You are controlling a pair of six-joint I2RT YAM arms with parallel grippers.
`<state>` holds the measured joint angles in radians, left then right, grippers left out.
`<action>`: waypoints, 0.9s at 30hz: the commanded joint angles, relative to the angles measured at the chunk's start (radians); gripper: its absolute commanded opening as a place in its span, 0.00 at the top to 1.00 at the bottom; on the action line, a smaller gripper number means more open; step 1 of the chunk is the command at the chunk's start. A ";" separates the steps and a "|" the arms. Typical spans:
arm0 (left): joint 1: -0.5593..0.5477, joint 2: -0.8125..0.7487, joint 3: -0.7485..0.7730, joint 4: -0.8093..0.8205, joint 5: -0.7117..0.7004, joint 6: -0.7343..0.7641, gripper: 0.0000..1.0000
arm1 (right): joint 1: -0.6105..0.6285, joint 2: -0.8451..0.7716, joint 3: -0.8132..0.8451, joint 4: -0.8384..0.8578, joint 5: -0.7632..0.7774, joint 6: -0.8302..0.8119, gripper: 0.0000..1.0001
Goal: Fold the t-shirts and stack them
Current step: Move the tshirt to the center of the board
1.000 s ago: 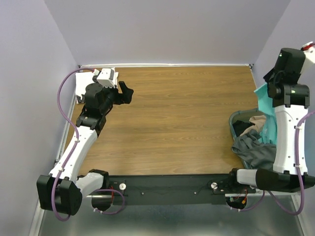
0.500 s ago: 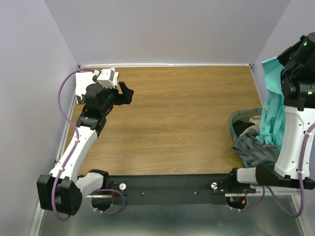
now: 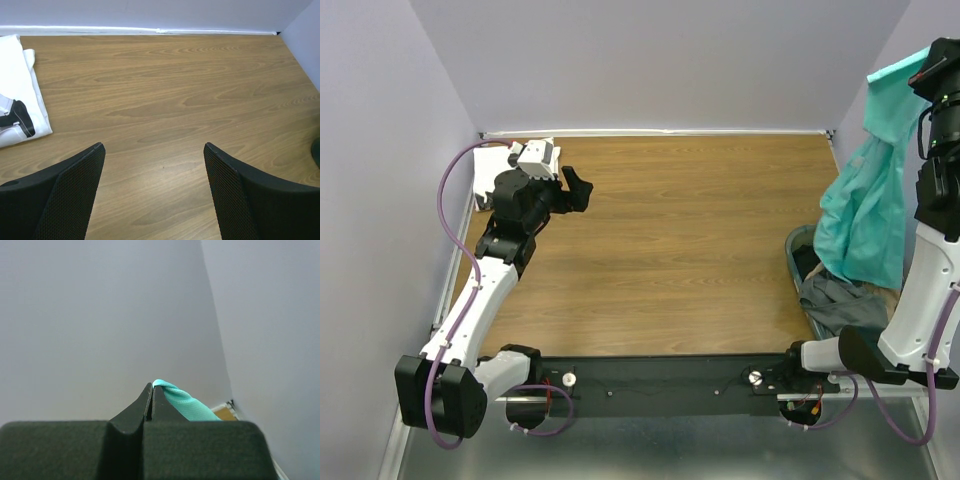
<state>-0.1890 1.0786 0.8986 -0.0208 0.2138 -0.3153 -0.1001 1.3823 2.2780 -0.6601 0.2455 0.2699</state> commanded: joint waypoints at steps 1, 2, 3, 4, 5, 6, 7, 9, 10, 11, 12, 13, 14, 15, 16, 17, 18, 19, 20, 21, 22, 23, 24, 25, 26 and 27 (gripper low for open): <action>0.005 -0.011 -0.029 0.045 0.016 -0.010 0.13 | -0.007 0.004 0.052 0.105 -0.176 -0.047 1.00; 0.005 -0.009 -0.032 0.048 0.016 -0.011 0.13 | -0.007 0.003 0.055 0.134 -0.190 -0.054 1.00; 0.006 -0.011 -0.036 0.050 0.016 -0.011 0.13 | -0.007 0.001 0.058 0.148 -0.202 -0.057 0.99; 0.005 -0.008 -0.038 0.054 0.018 -0.011 0.13 | -0.007 -0.008 0.058 0.163 -0.219 -0.064 1.00; 0.006 -0.005 -0.038 0.056 0.022 -0.011 0.12 | -0.007 -0.011 0.058 0.194 -0.229 -0.066 1.00; 0.005 -0.002 -0.036 0.059 0.022 -0.011 0.13 | -0.007 -0.011 0.058 0.207 -0.239 -0.070 1.00; 0.006 0.004 -0.035 0.062 0.027 -0.010 0.13 | -0.007 -0.012 0.064 0.220 -0.282 -0.074 1.00; 0.006 0.015 -0.030 0.064 0.030 -0.005 0.13 | -0.007 -0.006 0.077 0.250 -0.328 -0.067 1.00; 0.005 0.020 -0.026 0.065 0.033 -0.005 0.13 | -0.007 -0.003 0.081 0.260 -0.383 -0.058 1.00; 0.006 0.021 -0.024 0.065 0.036 -0.001 0.13 | -0.007 0.006 0.086 0.280 -0.412 -0.034 1.00; 0.006 0.024 -0.021 0.065 0.038 -0.002 0.13 | -0.007 0.011 0.086 0.290 -0.445 -0.020 1.00; 0.006 0.029 -0.020 0.065 0.039 -0.001 0.13 | -0.007 0.015 0.078 0.303 -0.516 0.023 1.00; 0.006 0.027 -0.020 0.065 0.039 -0.001 0.13 | -0.007 0.030 0.075 0.330 -0.555 0.047 1.00; 0.005 0.026 -0.021 0.065 0.036 -0.001 0.13 | -0.007 0.038 0.071 0.349 -0.636 0.073 1.00; 0.005 0.024 -0.023 0.065 0.036 -0.001 0.13 | -0.007 0.052 0.064 0.365 -0.676 0.131 1.00; 0.005 0.023 -0.024 0.065 0.035 -0.002 0.13 | -0.007 0.079 0.051 0.399 -0.718 0.164 1.00; 0.005 0.018 -0.024 0.065 0.033 0.001 0.13 | -0.007 0.102 0.043 0.415 -0.760 0.198 1.00; 0.005 0.017 -0.026 0.065 0.033 0.001 0.13 | -0.006 0.122 0.037 0.424 -0.800 0.231 1.00; 0.006 0.015 -0.026 0.064 0.029 0.001 0.13 | 0.005 0.142 0.032 0.432 -0.863 0.292 1.00; 0.005 0.011 -0.024 0.059 0.024 0.004 0.13 | 0.025 0.174 0.022 0.430 -0.880 0.304 1.00; 0.006 0.006 -0.021 0.053 0.019 0.004 0.13 | 0.054 0.181 0.008 0.430 -0.887 0.302 1.00; 0.006 0.006 -0.018 0.047 0.007 0.002 0.13 | 0.133 0.182 -0.009 0.430 -0.859 0.269 1.00; 0.005 0.004 -0.015 0.041 -0.001 0.002 0.13 | 0.181 0.181 -0.043 0.430 -0.832 0.246 1.00; 0.005 0.000 -0.004 0.023 -0.023 -0.001 0.13 | 0.225 0.188 -0.054 0.430 -0.787 0.224 1.00; 0.005 -0.002 0.002 0.022 -0.039 -0.005 0.13 | 0.300 0.196 -0.061 0.430 -0.776 0.213 1.00; 0.006 -0.002 0.008 -0.008 -0.053 -0.014 0.13 | 0.330 0.207 -0.070 0.430 -0.772 0.219 1.00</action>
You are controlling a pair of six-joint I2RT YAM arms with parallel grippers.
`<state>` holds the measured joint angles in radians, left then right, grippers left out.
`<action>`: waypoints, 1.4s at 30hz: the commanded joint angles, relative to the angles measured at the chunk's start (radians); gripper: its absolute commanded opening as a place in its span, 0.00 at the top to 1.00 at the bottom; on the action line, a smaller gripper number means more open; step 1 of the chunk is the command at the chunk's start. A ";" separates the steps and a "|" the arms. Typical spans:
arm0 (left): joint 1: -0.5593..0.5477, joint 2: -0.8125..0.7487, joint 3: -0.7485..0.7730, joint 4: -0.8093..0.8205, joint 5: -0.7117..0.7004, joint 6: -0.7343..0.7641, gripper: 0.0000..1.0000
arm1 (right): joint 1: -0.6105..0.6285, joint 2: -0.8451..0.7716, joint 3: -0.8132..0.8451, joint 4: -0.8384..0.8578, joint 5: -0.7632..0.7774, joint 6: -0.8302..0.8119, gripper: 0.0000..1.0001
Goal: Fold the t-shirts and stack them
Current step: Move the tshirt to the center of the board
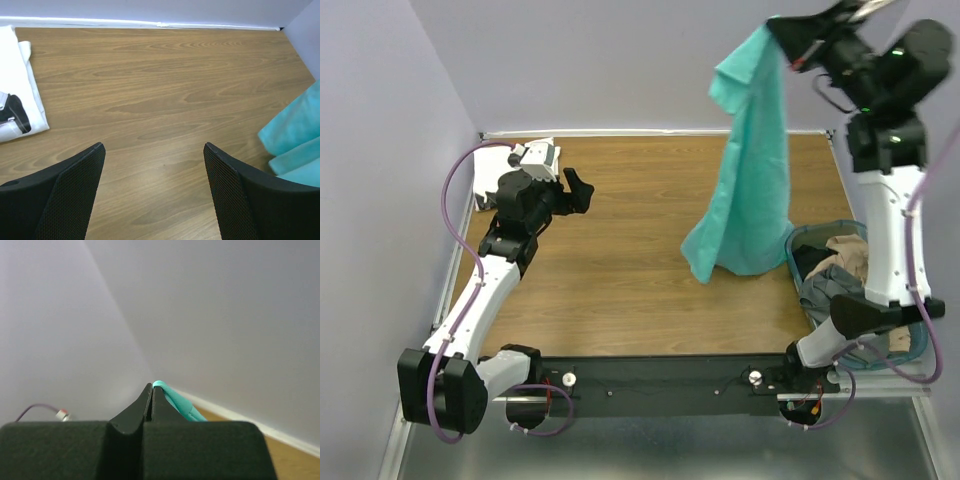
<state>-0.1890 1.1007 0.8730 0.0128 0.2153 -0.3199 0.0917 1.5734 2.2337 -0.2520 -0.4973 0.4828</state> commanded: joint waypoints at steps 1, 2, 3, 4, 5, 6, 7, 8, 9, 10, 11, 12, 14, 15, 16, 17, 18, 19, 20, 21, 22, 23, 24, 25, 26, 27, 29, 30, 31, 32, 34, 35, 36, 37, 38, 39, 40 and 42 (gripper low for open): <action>0.005 -0.027 0.044 -0.063 -0.072 -0.014 0.13 | 0.166 0.037 -0.049 0.022 -0.018 0.014 1.00; 0.006 -0.028 0.047 -0.071 -0.079 -0.016 0.13 | 0.216 0.045 -0.072 0.022 -0.008 0.022 1.00; 0.006 -0.030 0.050 -0.079 -0.082 -0.019 0.13 | 0.236 0.051 -0.097 0.022 0.009 0.028 0.99; 0.005 -0.038 0.052 -0.086 -0.083 -0.018 0.13 | 0.250 0.054 -0.127 0.023 0.035 0.039 1.00; 0.006 -0.042 0.052 -0.091 -0.093 -0.021 0.13 | 0.259 0.068 -0.204 0.022 0.096 0.074 1.00; 0.006 -0.045 0.050 -0.094 -0.097 -0.021 0.13 | 0.258 0.076 -0.247 0.010 0.149 0.103 0.97; 0.005 -0.048 0.046 -0.097 -0.100 -0.021 0.13 | 0.258 0.088 -0.296 -0.009 0.258 0.131 0.86; 0.005 -0.050 0.046 -0.102 -0.102 -0.012 0.13 | 0.252 0.149 -0.334 -0.063 0.269 0.134 0.59; 0.005 -0.048 0.047 -0.117 -0.100 -0.001 0.14 | 0.252 0.186 -0.330 -0.093 0.250 0.108 0.46; 0.003 -0.047 0.056 -0.131 -0.115 0.007 0.17 | 0.250 0.236 -0.313 -0.136 0.231 0.088 0.28; 0.002 -0.045 0.061 -0.146 -0.132 0.011 0.18 | 0.253 0.275 -0.301 -0.209 0.201 0.091 0.11; -0.003 -0.045 0.063 -0.158 -0.149 0.018 0.18 | 0.253 0.328 -0.307 -0.228 0.189 0.100 0.09; -0.004 -0.053 0.058 -0.181 -0.183 0.022 0.18 | 0.252 0.341 -0.356 -0.234 0.174 0.100 0.06; -0.004 -0.058 0.054 -0.183 -0.191 0.019 0.18 | 0.252 0.339 -0.402 -0.234 0.184 0.094 0.05; -0.004 -0.061 0.049 -0.185 -0.194 0.012 0.18 | 0.253 0.333 -0.428 -0.234 0.216 0.088 0.05; -0.004 -0.058 0.046 -0.185 -0.194 0.004 0.18 | 0.253 0.324 -0.451 -0.236 0.232 0.071 0.05; -0.004 -0.056 0.043 -0.182 -0.191 -0.002 0.18 | 0.253 0.315 -0.474 -0.237 0.247 0.060 0.05; -0.004 -0.052 0.040 -0.172 -0.188 -0.017 0.18 | 0.253 0.289 -0.523 -0.239 0.267 0.050 0.05; -0.004 -0.047 0.038 -0.169 -0.191 -0.025 0.18 | 0.253 0.275 -0.548 -0.237 0.273 0.031 0.05; -0.004 -0.045 0.040 -0.168 -0.201 -0.039 0.19 | 0.252 0.263 -0.578 -0.240 0.282 0.024 0.05; -0.006 -0.045 0.040 -0.160 -0.206 -0.053 0.19 | 0.253 0.248 -0.633 -0.242 0.290 0.017 0.04; -0.004 -0.050 0.040 -0.152 -0.261 -0.073 0.18 | 0.253 0.222 -0.664 -0.247 0.304 0.008 0.04; -0.003 -0.056 0.041 -0.145 -0.274 -0.079 0.19 | 0.253 0.208 -0.693 -0.250 0.309 0.004 0.04; -0.004 -0.067 0.041 -0.125 -0.286 -0.085 0.18 | 0.253 0.197 -0.719 -0.251 0.312 -0.001 0.05; -0.004 -0.074 0.041 -0.114 -0.310 -0.093 0.18 | 0.253 0.179 -0.779 -0.253 0.312 -0.006 0.05; -0.004 -0.079 0.040 -0.100 -0.315 -0.102 0.18 | 0.253 0.172 -0.802 -0.253 0.310 -0.010 0.05; -0.004 -0.084 0.034 -0.065 -0.321 -0.116 0.18 | 0.252 0.168 -0.854 -0.263 0.295 -0.026 0.07; -0.004 -0.081 0.034 -0.059 -0.320 -0.126 0.18 | 0.252 0.168 -0.861 -0.271 0.289 -0.033 0.09; -0.004 -0.067 0.037 -0.050 -0.315 -0.136 0.18 | 0.253 0.168 -0.867 -0.277 0.273 -0.041 0.10; -0.004 -0.059 0.037 -0.042 -0.307 -0.145 0.18 | 0.253 0.165 -0.873 -0.282 0.269 -0.047 0.11; -0.004 -0.027 0.031 -0.018 -0.280 -0.175 0.18 | 0.253 0.158 -0.896 -0.283 0.263 -0.064 0.15; -0.004 -0.012 0.034 0.011 -0.266 -0.182 0.18 | 0.252 0.158 -0.898 -0.286 0.266 -0.087 0.18; -0.004 0.004 0.043 0.021 -0.249 -0.186 0.18 | 0.252 0.165 -0.893 -0.291 0.272 -0.101 0.19; -0.004 0.039 0.061 0.032 -0.226 -0.195 0.18 | 0.253 0.168 -0.887 -0.303 0.281 -0.133 0.21; -0.004 0.057 0.070 0.035 -0.220 -0.202 0.18 | 0.252 0.172 -0.881 -0.308 0.276 -0.148 0.25; -0.004 0.073 0.080 0.036 -0.220 -0.208 0.18 | 0.253 0.175 -0.876 -0.314 0.270 -0.162 0.26; -0.006 0.103 0.098 0.038 -0.188 -0.217 0.18 | 0.253 0.180 -0.875 -0.320 0.261 -0.171 0.27; -0.007 0.132 0.118 0.042 -0.171 -0.217 0.19 | 0.253 0.181 -0.881 -0.337 0.259 -0.205 0.29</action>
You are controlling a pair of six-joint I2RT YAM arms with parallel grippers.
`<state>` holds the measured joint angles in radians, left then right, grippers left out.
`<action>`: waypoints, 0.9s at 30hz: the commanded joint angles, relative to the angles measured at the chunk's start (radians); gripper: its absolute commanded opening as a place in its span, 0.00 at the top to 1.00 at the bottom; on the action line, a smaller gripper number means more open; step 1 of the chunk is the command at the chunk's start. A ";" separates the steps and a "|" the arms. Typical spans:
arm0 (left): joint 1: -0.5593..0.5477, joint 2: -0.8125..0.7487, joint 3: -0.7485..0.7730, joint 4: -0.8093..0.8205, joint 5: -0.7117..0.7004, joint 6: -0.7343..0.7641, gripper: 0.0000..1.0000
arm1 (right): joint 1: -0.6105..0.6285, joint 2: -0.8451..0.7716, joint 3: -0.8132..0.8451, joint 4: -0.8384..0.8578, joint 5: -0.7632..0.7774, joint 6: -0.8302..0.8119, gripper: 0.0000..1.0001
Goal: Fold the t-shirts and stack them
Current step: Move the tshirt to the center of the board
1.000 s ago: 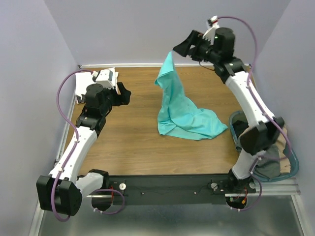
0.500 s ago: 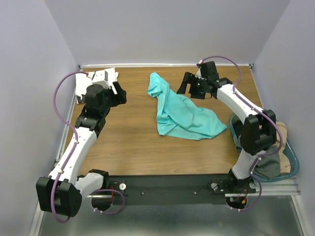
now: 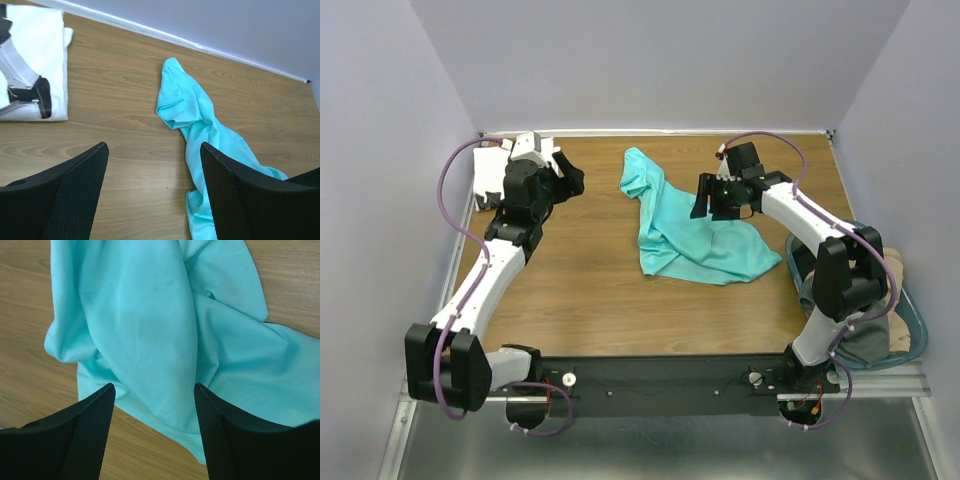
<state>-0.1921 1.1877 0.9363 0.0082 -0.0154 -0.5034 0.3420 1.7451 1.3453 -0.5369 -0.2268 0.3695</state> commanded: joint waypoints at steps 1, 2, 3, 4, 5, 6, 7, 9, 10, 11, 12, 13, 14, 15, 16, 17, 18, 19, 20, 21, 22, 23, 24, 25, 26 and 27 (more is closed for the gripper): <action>-0.007 0.074 0.062 0.046 0.068 -0.035 0.18 | 0.002 0.013 0.003 -0.061 -0.008 -0.105 0.29; -0.009 0.088 0.081 0.042 0.086 -0.038 0.19 | 0.002 0.008 -0.011 -0.069 0.001 -0.118 0.29; -0.013 0.101 0.087 0.041 0.095 -0.047 0.19 | 0.003 0.007 -0.020 -0.074 0.003 -0.139 0.29; -0.017 0.121 0.094 0.036 0.107 -0.053 0.19 | 0.003 0.004 -0.028 -0.075 0.001 -0.150 0.29; -0.020 0.131 0.107 0.035 0.130 -0.060 0.20 | 0.003 0.004 -0.043 -0.075 -0.008 -0.168 0.27; -0.027 0.141 0.111 0.033 0.143 -0.070 0.21 | 0.003 0.005 -0.049 -0.075 -0.011 -0.175 0.25; -0.030 0.159 0.120 0.033 0.153 -0.078 0.21 | 0.003 0.008 -0.058 -0.075 -0.008 -0.178 0.23; -0.035 0.176 0.130 0.032 0.183 -0.092 0.21 | 0.003 0.027 -0.075 -0.075 0.006 -0.179 0.20; -0.040 0.191 0.140 0.032 0.201 -0.095 0.21 | 0.003 0.039 -0.077 -0.074 0.007 -0.181 0.20; -0.040 0.199 0.148 0.032 0.207 -0.092 0.21 | 0.002 0.048 -0.078 -0.074 0.006 -0.182 0.20; -0.041 0.205 0.153 0.030 0.209 -0.087 0.21 | 0.003 0.059 -0.081 -0.068 0.001 -0.188 0.22; -0.041 0.216 0.165 0.029 0.209 -0.077 0.21 | 0.003 0.089 -0.075 -0.066 -0.005 -0.193 0.24; -0.041 0.222 0.173 0.027 0.207 -0.069 0.21 | 0.002 0.103 -0.069 -0.061 -0.009 -0.202 0.26; -0.041 0.227 0.179 0.023 0.207 -0.064 0.21 | 0.003 0.123 -0.064 -0.060 -0.009 -0.208 0.35; -0.041 0.236 0.194 0.012 0.206 -0.063 0.21 | 0.003 0.155 -0.040 -0.061 -0.011 -0.213 0.40; -0.041 0.240 0.197 0.012 0.209 -0.067 0.21 | 0.003 0.169 -0.028 -0.063 -0.006 -0.216 0.45; -0.041 0.243 0.197 0.013 0.212 -0.070 0.21 | 0.003 0.178 -0.017 -0.064 -0.003 -0.224 0.56; -0.043 0.248 0.194 0.027 0.212 -0.073 0.21 | 0.003 0.183 0.007 -0.066 0.004 -0.230 0.63; -0.044 0.251 0.185 0.038 0.209 -0.075 0.21 | 0.003 0.180 0.020 -0.069 0.047 -0.230 0.90; -0.043 0.256 0.182 0.042 0.206 -0.076 0.21 | 0.003 0.176 0.040 -0.080 0.088 -0.221 1.00; -0.043 0.256 0.183 0.036 0.203 -0.078 0.22 | 0.002 0.168 0.063 -0.096 0.133 -0.216 1.00; -0.044 0.254 0.191 0.033 0.204 -0.080 0.22 | 0.003 0.151 0.121 -0.130 0.217 -0.215 1.00; -0.047 0.247 0.190 0.033 0.204 -0.078 0.22 | 0.002 0.140 0.149 -0.143 0.265 -0.216 1.00; -0.050 0.230 0.180 0.036 0.189 -0.075 0.22 | 0.002 0.133 0.175 -0.149 0.303 -0.221 1.00; -0.052 0.221 0.173 0.038 0.181 -0.070 0.22 | 0.002 0.125 0.205 -0.153 0.343 -0.227 1.00; -0.053 0.210 0.167 0.038 0.174 -0.063 0.21 | 0.000 0.123 0.260 -0.158 0.425 -0.242 1.00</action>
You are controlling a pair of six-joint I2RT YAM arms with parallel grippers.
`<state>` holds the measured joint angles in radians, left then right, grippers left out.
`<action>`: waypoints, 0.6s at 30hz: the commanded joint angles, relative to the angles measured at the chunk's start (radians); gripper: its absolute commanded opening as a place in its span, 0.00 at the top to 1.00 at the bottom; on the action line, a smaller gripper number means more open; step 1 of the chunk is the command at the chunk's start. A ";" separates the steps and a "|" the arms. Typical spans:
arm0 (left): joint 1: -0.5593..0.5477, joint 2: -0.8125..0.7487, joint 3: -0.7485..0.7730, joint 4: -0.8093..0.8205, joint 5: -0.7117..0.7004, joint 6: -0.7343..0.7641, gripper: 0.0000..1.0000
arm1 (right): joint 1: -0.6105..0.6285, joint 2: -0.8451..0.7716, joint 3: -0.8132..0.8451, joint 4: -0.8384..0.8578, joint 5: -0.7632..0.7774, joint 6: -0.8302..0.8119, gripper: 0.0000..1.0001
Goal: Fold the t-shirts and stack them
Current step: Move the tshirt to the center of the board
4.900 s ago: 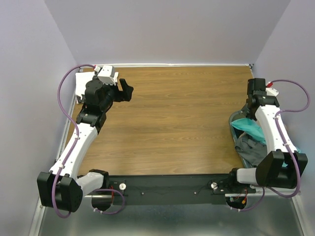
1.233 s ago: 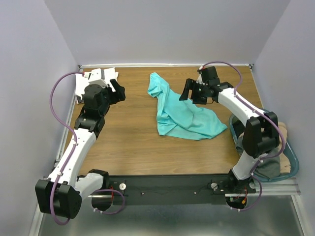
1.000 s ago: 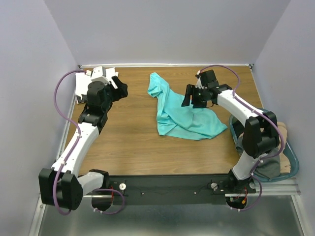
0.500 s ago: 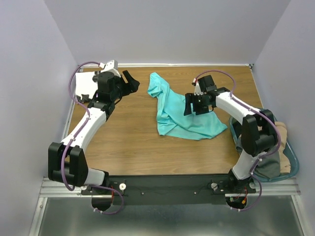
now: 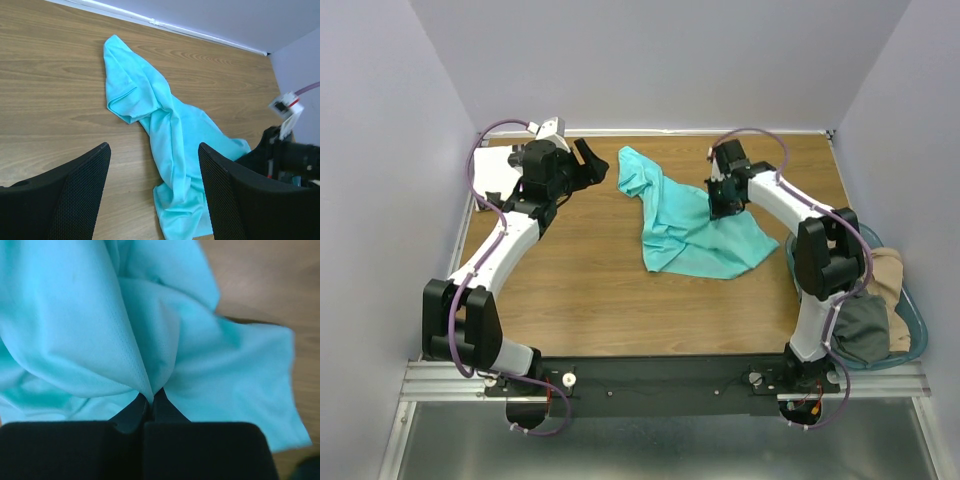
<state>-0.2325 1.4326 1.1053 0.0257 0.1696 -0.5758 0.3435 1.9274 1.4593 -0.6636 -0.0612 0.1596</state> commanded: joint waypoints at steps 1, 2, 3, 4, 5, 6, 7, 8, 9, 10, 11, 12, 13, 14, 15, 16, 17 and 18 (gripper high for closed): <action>-0.013 -0.037 -0.008 0.020 -0.015 0.016 0.22 | -0.003 -0.054 0.179 -0.034 0.309 -0.040 1.00; -0.013 -0.037 -0.018 0.019 -0.016 0.020 0.21 | -0.012 -0.033 0.232 -0.034 0.399 -0.052 1.00; -0.013 -0.034 -0.019 0.016 -0.013 0.025 0.22 | -0.021 -0.019 0.263 -0.034 0.432 -0.058 0.99; -0.013 -0.028 -0.019 0.014 -0.012 0.025 0.22 | -0.030 0.004 0.291 -0.036 0.461 -0.063 1.00; -0.014 -0.023 -0.015 0.013 -0.002 0.025 0.22 | -0.055 0.024 0.347 -0.037 0.503 -0.063 1.00; -0.016 -0.017 -0.010 0.013 0.002 0.027 0.22 | -0.067 0.072 0.372 -0.036 0.518 -0.061 0.99; -0.019 -0.009 -0.004 0.011 0.005 0.028 0.22 | -0.080 0.099 0.395 -0.036 0.531 -0.057 0.98; -0.027 0.008 0.014 0.010 0.010 0.031 0.22 | -0.092 0.126 0.427 -0.036 0.538 -0.052 0.92; -0.037 0.028 0.025 0.006 0.013 0.034 0.22 | -0.113 0.189 0.491 -0.048 0.535 -0.051 0.71; -0.041 0.038 0.036 0.003 0.016 0.037 0.22 | -0.119 0.211 0.531 -0.062 0.532 -0.051 0.56; -0.045 0.051 0.062 -0.001 0.030 0.043 0.22 | -0.118 0.228 0.561 -0.082 0.512 -0.054 0.40; -0.050 0.061 0.076 -0.006 0.034 0.048 0.22 | -0.120 0.228 0.575 -0.085 0.482 -0.057 0.24; -0.059 0.086 0.100 -0.015 0.041 0.053 0.22 | -0.118 0.211 0.573 -0.083 0.441 -0.051 0.21; -0.059 0.098 0.113 -0.018 0.041 0.056 0.22 | -0.118 0.200 0.567 -0.082 0.398 -0.048 0.20; -0.064 0.112 0.125 -0.020 0.042 0.065 0.22 | -0.118 0.191 0.553 -0.082 0.314 -0.040 0.19; -0.065 0.141 0.139 -0.024 0.045 0.068 0.22 | -0.118 0.180 0.535 -0.080 0.282 -0.035 0.20; -0.067 0.158 0.166 -0.024 0.051 0.070 0.22 | -0.120 0.171 0.485 -0.080 0.256 -0.028 0.20; -0.071 0.175 0.183 -0.024 0.056 0.077 0.23 | -0.118 0.154 0.455 -0.080 0.221 -0.010 0.22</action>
<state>-0.2909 1.5585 1.2243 0.0097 0.1905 -0.5350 0.2066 2.1338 1.9762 -0.7101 0.3073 0.1158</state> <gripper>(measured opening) 0.778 0.798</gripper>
